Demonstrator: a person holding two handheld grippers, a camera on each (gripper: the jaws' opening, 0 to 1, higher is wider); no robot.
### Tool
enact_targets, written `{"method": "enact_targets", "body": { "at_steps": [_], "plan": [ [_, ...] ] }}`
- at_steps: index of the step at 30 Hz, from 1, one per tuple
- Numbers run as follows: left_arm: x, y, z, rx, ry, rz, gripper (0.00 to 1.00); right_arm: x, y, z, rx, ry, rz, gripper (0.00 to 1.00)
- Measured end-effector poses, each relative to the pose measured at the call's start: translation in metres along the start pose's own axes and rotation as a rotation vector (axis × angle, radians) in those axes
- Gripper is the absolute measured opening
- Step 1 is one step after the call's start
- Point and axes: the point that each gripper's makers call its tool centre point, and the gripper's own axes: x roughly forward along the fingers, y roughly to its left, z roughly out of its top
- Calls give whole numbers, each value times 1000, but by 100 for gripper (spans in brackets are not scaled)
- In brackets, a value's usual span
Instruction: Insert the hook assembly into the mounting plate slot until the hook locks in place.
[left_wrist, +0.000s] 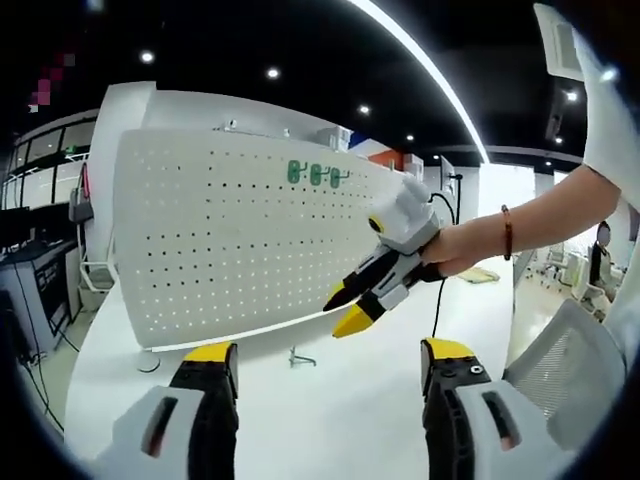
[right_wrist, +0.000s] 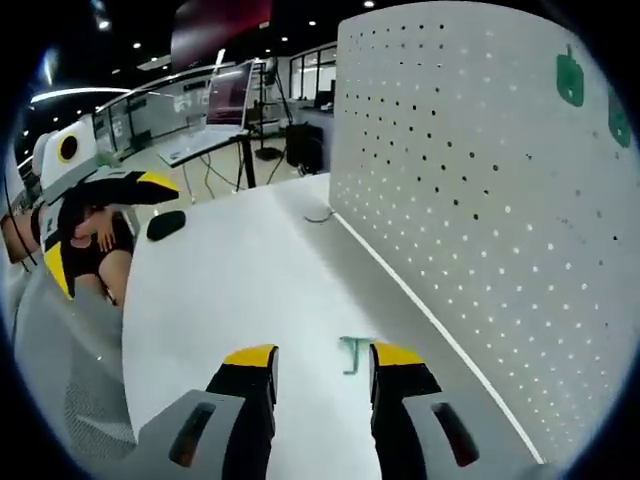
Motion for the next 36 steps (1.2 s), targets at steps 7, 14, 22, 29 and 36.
{"method": "enact_targets", "body": {
  "at_steps": [7, 14, 22, 29, 36],
  "plan": [
    [1, 0, -5, 5, 16, -12, 77, 17, -7, -2, -55, 54, 16, 38],
    [2, 5, -4, 0, 9, 5, 77, 29, -12, -7, -61, 86, 36, 37],
    [4, 1, -9, -2, 25, -9, 77, 37, -18, -17, -100, 133, 45, 36],
    [6, 0, -13, -14, 28, -11, 76, 44, -26, -23, -146, 174, 45, 36],
    [6, 7, -19, -22, 42, 1, 75, 53, -30, -27, -163, 195, 58, 34]
  ]
}}
